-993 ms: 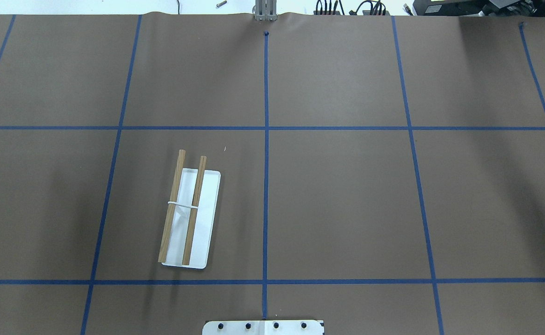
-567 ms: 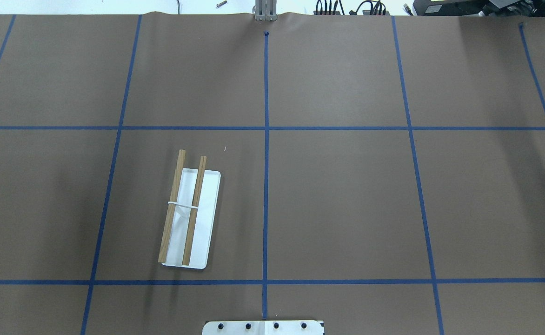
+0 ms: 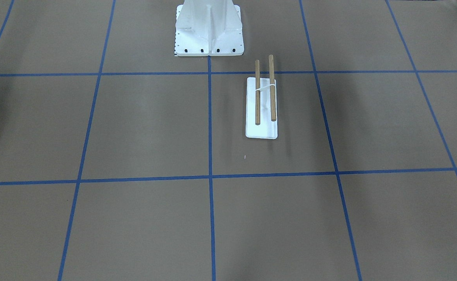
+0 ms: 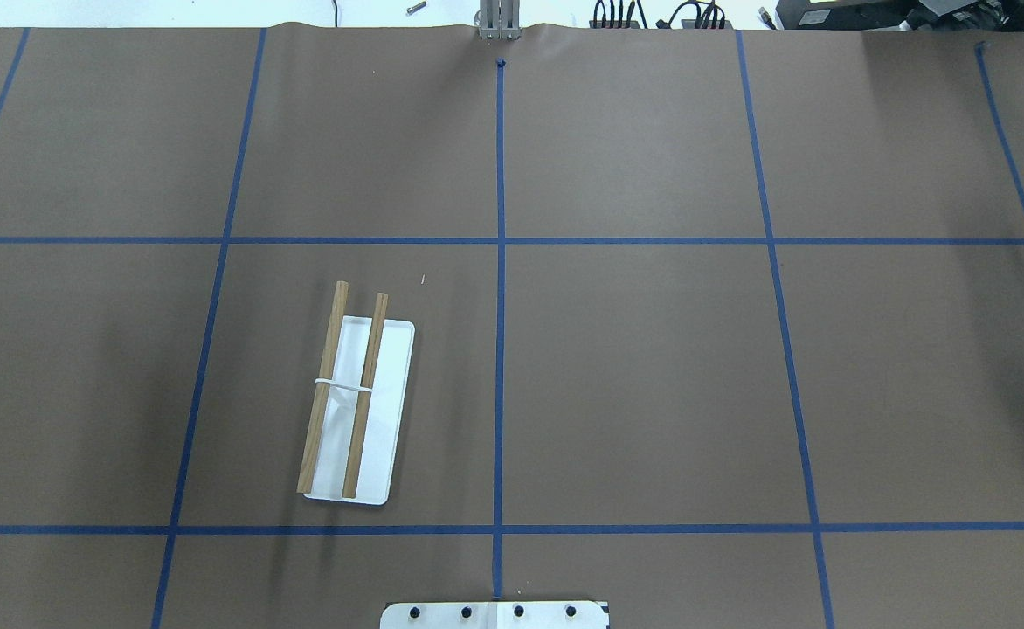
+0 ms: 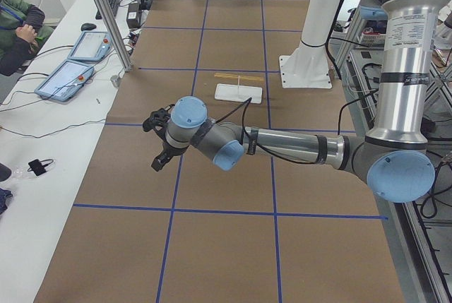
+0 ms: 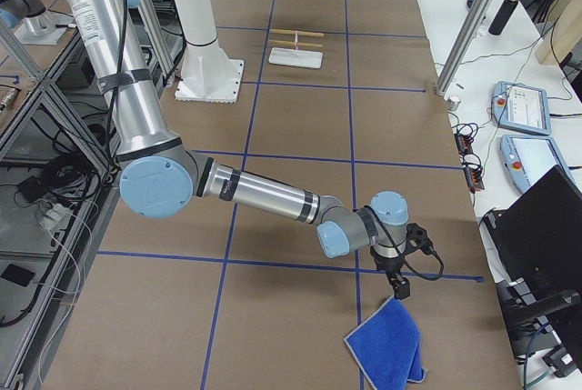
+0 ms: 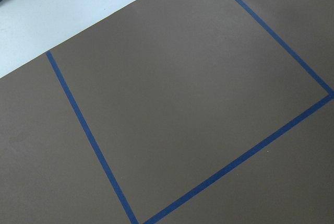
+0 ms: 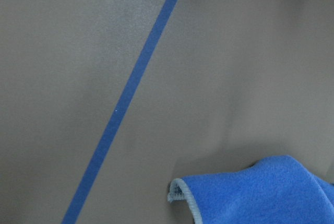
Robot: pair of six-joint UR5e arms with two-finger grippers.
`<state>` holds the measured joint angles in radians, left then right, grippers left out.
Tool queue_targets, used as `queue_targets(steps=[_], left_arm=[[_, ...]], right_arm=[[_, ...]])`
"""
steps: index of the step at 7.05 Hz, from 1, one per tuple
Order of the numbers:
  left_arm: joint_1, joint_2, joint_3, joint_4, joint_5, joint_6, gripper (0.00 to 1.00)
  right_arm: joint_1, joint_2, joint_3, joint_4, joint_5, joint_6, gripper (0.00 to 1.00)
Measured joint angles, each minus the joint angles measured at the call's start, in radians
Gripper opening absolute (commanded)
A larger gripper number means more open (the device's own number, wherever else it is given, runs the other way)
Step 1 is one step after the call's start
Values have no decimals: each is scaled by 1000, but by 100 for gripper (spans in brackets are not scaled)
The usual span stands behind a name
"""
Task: Hang towel on rack
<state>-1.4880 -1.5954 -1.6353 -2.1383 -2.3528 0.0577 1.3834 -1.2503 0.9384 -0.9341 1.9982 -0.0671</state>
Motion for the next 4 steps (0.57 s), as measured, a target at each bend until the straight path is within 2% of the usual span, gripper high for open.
queue_targets(steps=[2,3,4], left_arm=[[0,0,5,0,2,0,98],[0,0,8,0,2,1,98],[0,0,9,-1,3,1,98]], right_arm=[[-22,36,-103,58,-63,1,98],[-29,60,-171,104,-79,1,92],[-34,77,-218,133,-89,1,81]])
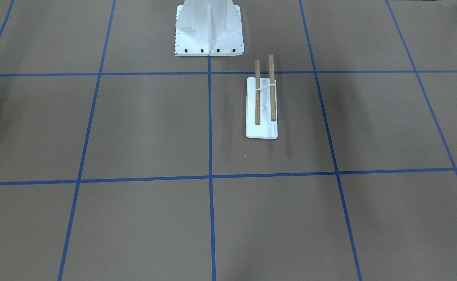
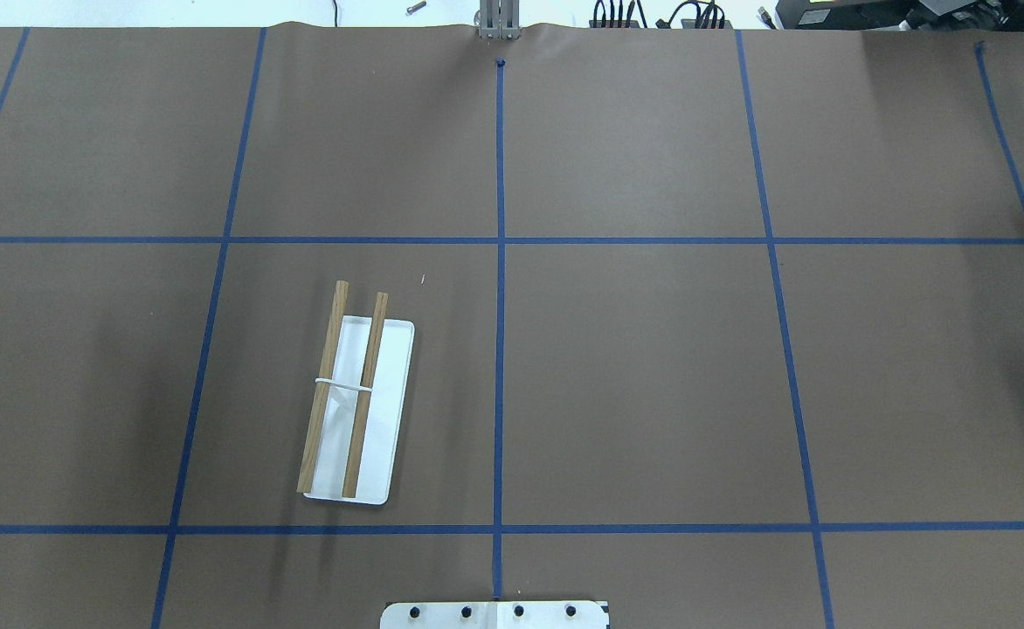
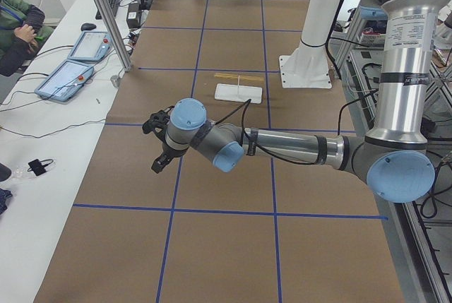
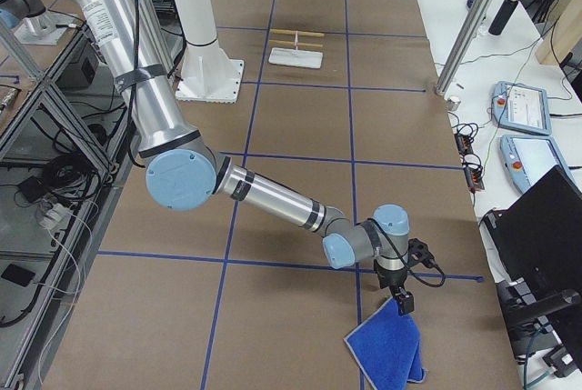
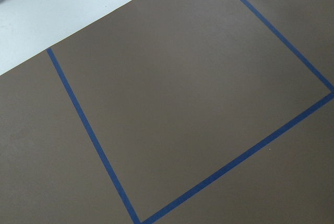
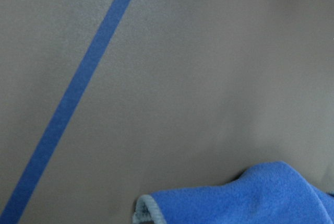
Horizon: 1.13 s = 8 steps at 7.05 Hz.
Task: Hang towel on rack
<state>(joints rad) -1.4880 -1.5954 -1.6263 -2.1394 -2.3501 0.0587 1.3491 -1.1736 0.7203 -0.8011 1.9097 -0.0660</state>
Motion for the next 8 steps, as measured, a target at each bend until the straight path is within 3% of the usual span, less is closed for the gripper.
queue_targets(steps=[1,2,4,8], left_arm=[[0,0,1,0,0,1,98],[0,0,1,0,0,1,98],[0,0,2,0,0,1,98],[0,-1,1,1,0,0,98]], right_arm=[[-5,9,-23,12,-12,0,49],[-8,15,-37,16,-25,0,12],[-12,19,-47,18,-37,-3,0],[-2,18,-32,22,-33,-4,0]])
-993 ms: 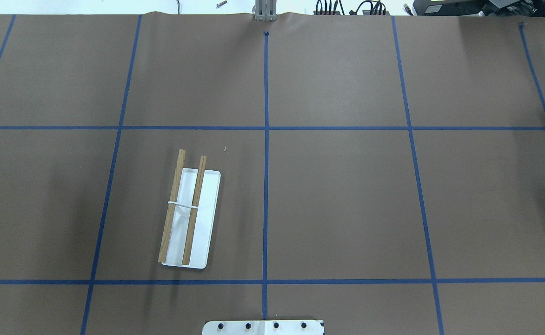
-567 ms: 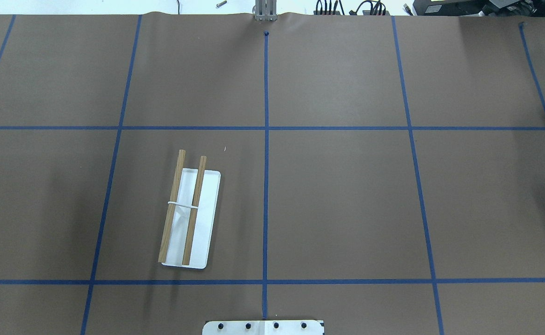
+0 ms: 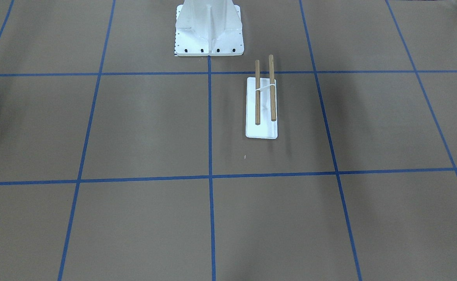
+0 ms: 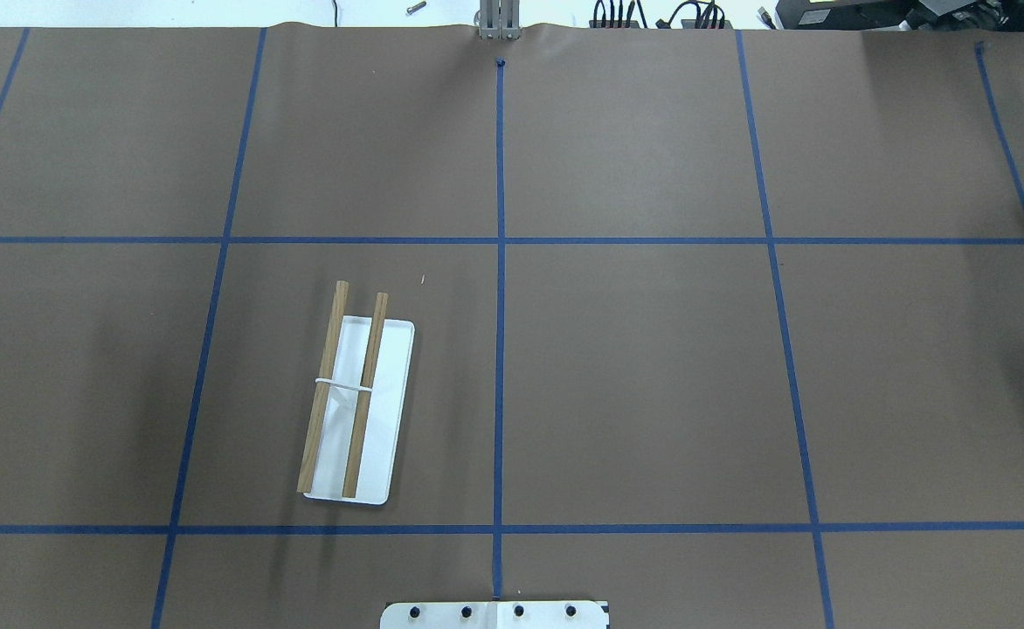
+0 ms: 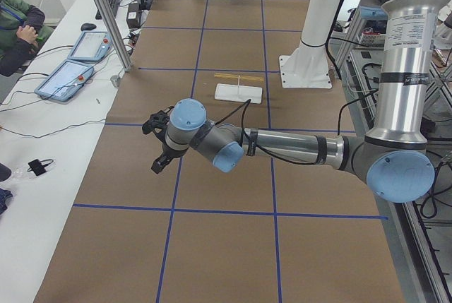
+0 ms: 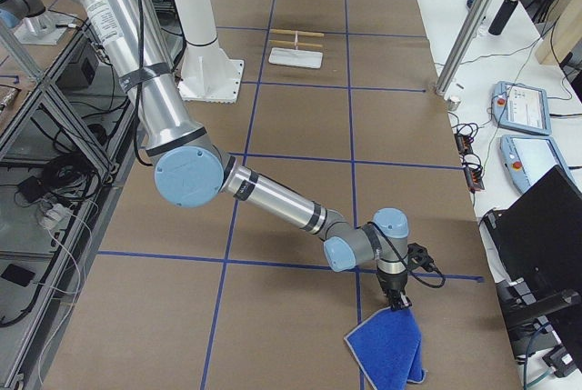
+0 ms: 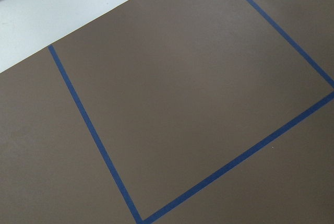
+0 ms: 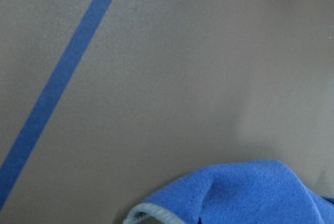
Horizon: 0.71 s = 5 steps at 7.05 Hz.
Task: Hang towel on rack
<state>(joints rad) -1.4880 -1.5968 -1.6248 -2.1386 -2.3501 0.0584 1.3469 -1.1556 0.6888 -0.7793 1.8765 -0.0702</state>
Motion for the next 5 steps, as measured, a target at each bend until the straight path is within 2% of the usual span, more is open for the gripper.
queue_targets(steps=[1,5], left_arm=[[0,0,0,0,0,0,98],[0,-10,-10,0,-2,-2,98]], right_arm=[[20,0,27,-3,31,1,0],[141,-21,171,-12,317,6,0]])
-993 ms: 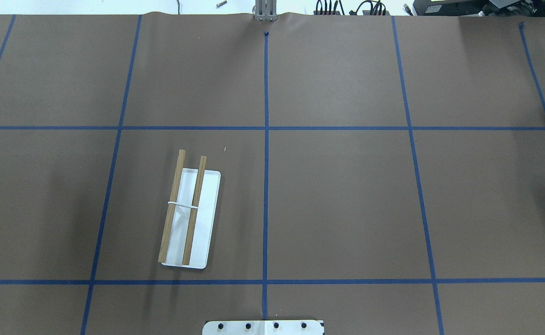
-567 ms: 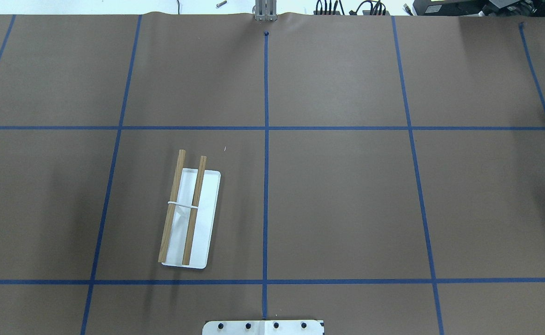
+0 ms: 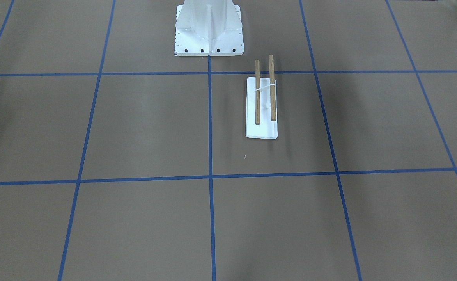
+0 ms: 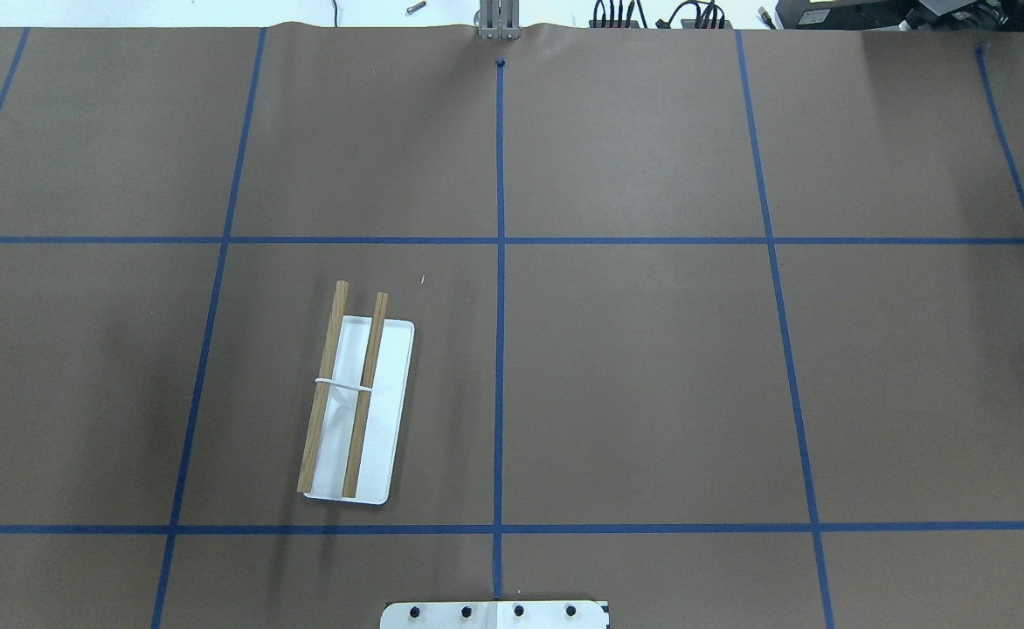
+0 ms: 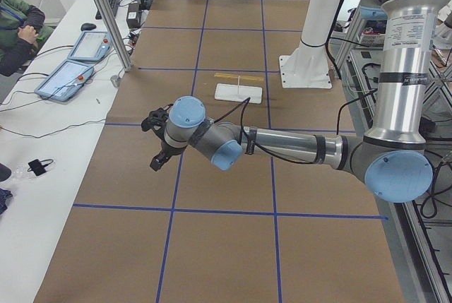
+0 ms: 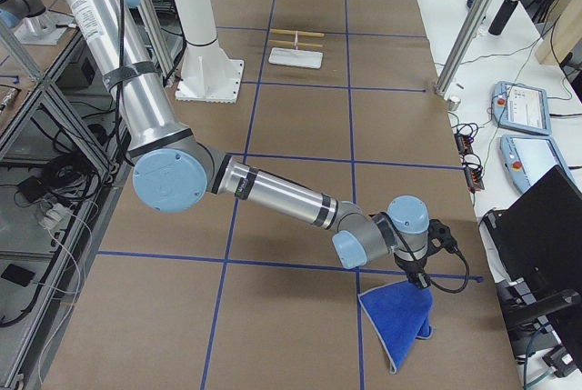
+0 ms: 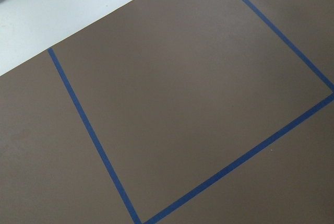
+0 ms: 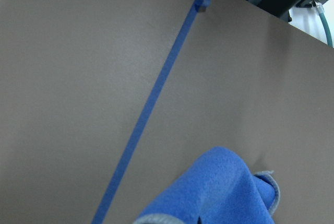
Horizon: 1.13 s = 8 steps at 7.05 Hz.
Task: Hang towel on rack
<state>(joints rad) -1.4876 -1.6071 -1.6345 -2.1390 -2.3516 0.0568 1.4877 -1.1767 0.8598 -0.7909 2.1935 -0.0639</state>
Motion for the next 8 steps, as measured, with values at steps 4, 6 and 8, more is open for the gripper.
queue_targets(steps=[4,6,8], left_arm=[[17,-85,-34,0,-9,-75,98],[129,-136,-83,-46,-9,-348,98],[265,-222,-100,-188,-2,-799,98]], right_arm=[[-7,-45,287,2,157,59,0],[-70,-60,439,3,180,280,0],[-177,-63,604,2,125,552,0]])
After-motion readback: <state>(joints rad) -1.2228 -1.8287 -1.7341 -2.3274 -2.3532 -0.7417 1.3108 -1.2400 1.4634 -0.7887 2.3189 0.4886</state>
